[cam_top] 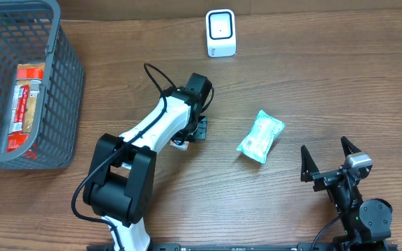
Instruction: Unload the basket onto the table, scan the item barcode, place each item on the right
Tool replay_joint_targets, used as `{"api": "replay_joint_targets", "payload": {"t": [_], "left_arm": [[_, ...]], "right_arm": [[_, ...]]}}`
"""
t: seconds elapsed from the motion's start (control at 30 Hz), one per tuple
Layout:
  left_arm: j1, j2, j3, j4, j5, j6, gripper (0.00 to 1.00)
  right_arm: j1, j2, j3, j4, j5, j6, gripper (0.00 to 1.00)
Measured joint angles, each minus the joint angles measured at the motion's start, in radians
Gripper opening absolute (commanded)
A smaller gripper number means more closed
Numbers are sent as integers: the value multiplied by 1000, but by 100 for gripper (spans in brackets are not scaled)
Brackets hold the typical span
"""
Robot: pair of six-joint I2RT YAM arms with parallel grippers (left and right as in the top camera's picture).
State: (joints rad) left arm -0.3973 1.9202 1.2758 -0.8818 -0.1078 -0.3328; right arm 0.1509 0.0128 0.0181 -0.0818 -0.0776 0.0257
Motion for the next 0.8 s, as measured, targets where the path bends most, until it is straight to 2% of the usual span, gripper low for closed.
{"api": "replay_joint_targets", "payload": {"t": [0.3, 0.8], "left_arm": [[-2, 0, -17, 50, 37, 0, 4], [-32, -40, -94, 154, 7, 0, 4]], "right_arm": [[0, 0, 0, 1, 0, 0, 100], [0, 0, 0, 0, 0, 0, 100]]}}
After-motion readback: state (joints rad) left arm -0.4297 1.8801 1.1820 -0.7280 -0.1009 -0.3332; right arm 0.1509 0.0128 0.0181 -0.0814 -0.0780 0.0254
